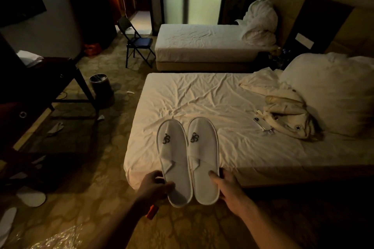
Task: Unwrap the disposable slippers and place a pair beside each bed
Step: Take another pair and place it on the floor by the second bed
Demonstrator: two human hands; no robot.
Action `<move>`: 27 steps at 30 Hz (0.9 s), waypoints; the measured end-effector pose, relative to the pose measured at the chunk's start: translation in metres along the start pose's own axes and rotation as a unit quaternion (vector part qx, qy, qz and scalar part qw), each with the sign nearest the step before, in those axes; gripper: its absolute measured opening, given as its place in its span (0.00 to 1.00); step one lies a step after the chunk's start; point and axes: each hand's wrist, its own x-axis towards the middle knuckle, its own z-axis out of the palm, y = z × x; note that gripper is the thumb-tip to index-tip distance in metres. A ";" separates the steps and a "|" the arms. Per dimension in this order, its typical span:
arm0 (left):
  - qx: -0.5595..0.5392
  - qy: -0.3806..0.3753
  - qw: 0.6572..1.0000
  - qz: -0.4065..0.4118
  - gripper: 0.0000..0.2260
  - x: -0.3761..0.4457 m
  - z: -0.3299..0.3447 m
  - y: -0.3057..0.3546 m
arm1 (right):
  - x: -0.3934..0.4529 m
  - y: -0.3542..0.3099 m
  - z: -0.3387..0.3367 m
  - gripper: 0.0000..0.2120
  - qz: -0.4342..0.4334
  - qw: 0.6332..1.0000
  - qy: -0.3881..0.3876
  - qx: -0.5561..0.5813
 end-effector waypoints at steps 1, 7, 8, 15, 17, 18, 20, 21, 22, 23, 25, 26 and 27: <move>0.000 -0.002 1.000 -0.002 0.16 0.000 0.000 0.001 | 0.000 -0.001 0.001 0.20 0.005 1.000 -0.005 -0.010; -0.026 -0.029 0.999 -0.021 0.19 -0.003 -0.002 0.001 | 0.005 0.000 0.011 0.35 0.017 1.000 -0.019 -0.016; -0.026 -0.030 0.999 -0.020 0.19 -0.005 -0.002 0.002 | 0.003 -0.001 0.013 0.32 0.016 1.000 -0.015 -0.017; -0.038 -0.030 0.999 -0.013 0.21 -0.010 -0.001 0.011 | 0.006 -0.022 0.000 0.28 -0.026 0.993 0.010 0.118; -0.065 -0.054 0.996 -0.008 0.20 -0.013 0.005 0.014 | 0.002 -0.021 0.007 0.26 -0.023 0.995 -0.044 0.081; -0.076 -0.059 0.995 -0.001 0.20 -0.015 0.009 0.016 | 0.000 -0.019 0.012 0.28 -0.017 0.995 -0.067 0.065; -0.086 -0.060 0.994 0.014 0.20 -0.018 0.017 0.018 | -0.001 -0.015 0.016 0.32 -0.013 0.995 -0.075 0.058; -0.091 -0.062 0.994 0.014 0.20 -0.020 0.020 0.019 | 0.000 -0.014 0.016 0.33 -0.016 0.996 -0.063 0.060; -0.091 -0.067 0.994 0.008 0.21 -0.022 0.020 0.022 | 0.000 -0.015 0.015 0.35 -0.024 0.997 -0.052 0.058; -0.088 -0.077 0.993 0.000 0.23 -0.022 0.018 0.024 | 0.000 -0.016 0.013 0.38 -0.034 0.998 -0.047 0.040; -0.082 -0.084 0.993 -0.005 0.27 -0.020 0.007 0.036 | 0.000 -0.020 0.007 0.41 -0.057 0.997 -0.053 -0.008; -0.085 -0.065 0.994 0.005 0.30 -0.019 -0.001 0.045 | -0.002 -0.025 0.002 0.40 -0.059 0.996 -0.055 -0.030; -0.091 -0.039 0.995 0.024 0.33 -0.017 -0.011 0.056 | -0.004 -0.030 -0.004 0.37 -0.064 0.994 -0.066 -0.058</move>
